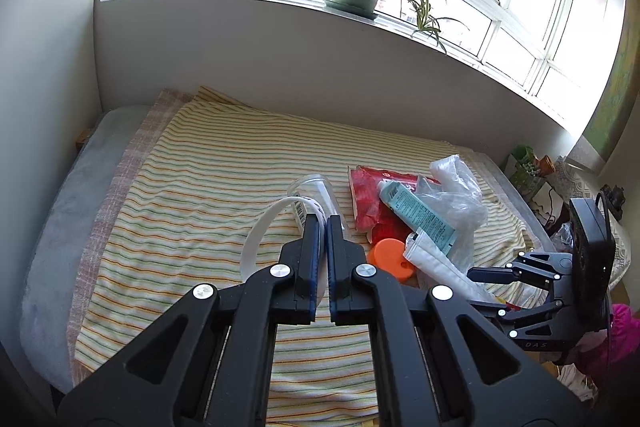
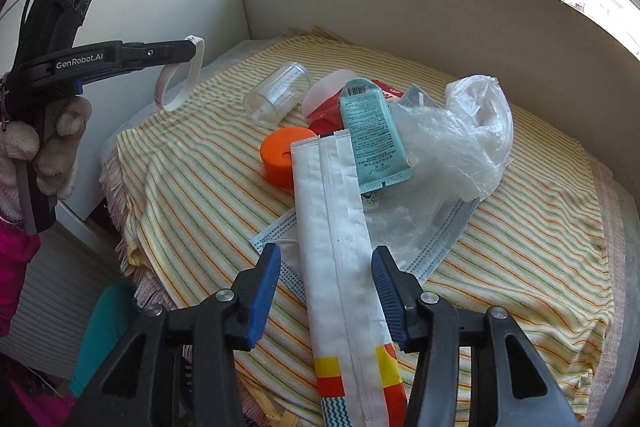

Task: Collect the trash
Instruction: 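Lift the cup and paper strip and carry them down toward the blue wastebasket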

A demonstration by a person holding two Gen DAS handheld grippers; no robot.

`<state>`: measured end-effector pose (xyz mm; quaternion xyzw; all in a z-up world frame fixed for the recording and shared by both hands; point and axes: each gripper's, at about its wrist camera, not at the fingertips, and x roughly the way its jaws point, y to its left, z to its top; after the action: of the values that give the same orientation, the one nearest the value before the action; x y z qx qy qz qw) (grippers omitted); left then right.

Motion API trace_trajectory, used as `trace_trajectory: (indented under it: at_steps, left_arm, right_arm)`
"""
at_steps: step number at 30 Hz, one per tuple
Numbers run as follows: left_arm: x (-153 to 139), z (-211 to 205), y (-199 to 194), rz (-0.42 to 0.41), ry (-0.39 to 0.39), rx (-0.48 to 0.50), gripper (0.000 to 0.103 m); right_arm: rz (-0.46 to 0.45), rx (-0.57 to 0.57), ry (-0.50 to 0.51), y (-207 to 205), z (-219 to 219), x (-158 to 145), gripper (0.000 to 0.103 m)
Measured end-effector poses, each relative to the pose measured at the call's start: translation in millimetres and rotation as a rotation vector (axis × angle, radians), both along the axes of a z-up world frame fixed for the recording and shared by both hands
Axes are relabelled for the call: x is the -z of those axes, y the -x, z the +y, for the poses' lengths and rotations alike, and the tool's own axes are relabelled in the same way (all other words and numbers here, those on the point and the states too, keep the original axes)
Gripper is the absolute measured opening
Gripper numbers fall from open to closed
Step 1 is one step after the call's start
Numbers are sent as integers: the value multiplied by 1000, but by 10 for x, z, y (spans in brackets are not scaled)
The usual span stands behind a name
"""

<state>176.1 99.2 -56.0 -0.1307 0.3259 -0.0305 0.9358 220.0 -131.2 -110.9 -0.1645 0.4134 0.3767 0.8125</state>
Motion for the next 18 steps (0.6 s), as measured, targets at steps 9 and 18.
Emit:
trace_trajectory:
  at_steps: [9,18]
  left_arm:
    - [-24,-60,248,-9,19,19,1]
    - [-8,-287,600,-10,47,69,1]
  right_arm:
    - [58,64,-94,-82,-201,-43,26]
    - [51,70,-211,169,-396,-342,26]
